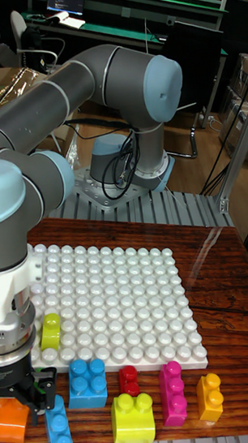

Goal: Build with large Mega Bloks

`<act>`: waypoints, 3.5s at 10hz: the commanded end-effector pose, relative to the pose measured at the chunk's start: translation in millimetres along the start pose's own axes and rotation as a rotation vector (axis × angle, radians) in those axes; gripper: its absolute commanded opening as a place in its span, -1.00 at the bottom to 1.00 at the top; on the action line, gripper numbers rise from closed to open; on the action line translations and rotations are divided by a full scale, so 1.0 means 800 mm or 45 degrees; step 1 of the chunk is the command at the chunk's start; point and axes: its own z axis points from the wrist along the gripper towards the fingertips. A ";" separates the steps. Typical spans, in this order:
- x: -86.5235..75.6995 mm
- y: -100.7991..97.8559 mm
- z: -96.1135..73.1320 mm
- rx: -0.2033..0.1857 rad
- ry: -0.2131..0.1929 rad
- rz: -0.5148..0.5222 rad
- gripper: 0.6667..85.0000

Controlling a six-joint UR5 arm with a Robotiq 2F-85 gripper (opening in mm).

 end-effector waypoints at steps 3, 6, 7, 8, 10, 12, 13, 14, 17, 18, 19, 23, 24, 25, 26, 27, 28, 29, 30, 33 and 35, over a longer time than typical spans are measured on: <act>-0.004 0.002 0.008 -0.040 -0.016 0.005 0.67; -0.003 -0.004 0.007 -0.030 -0.012 -0.004 0.65; -0.003 -0.010 0.005 -0.005 -0.011 -0.012 0.65; -0.002 -0.009 0.002 0.001 -0.001 -0.007 0.65; 0.000 -0.008 -0.002 0.005 0.007 0.000 0.65; -0.001 -0.008 -0.003 0.007 0.007 0.000 0.65; -0.002 -0.007 -0.003 0.007 0.005 0.002 0.65; -0.002 -0.007 -0.003 0.007 0.003 0.002 0.65; -0.004 -0.006 0.001 0.001 -0.003 -0.001 0.65; -0.004 -0.007 0.002 0.003 -0.007 0.002 0.64; -0.004 -0.010 0.004 0.016 -0.007 0.010 0.60; -0.003 -0.015 0.002 0.028 -0.004 0.002 0.59; -0.004 -0.016 0.002 0.034 -0.004 0.001 0.60; -0.004 -0.015 0.003 0.034 -0.004 0.003 0.60; -0.004 -0.013 0.004 0.028 -0.006 0.006 0.60; -0.005 -0.011 0.005 0.022 -0.010 0.011 0.62; -0.006 -0.010 0.005 0.026 -0.012 0.016 0.63; -0.005 -0.009 0.002 0.037 -0.004 0.016 0.64; -0.005 -0.008 0.003 0.037 -0.006 0.018 0.64; -0.007 -0.005 0.009 0.019 -0.025 0.011 0.64; -0.006 -0.004 0.010 0.019 -0.027 0.013 0.64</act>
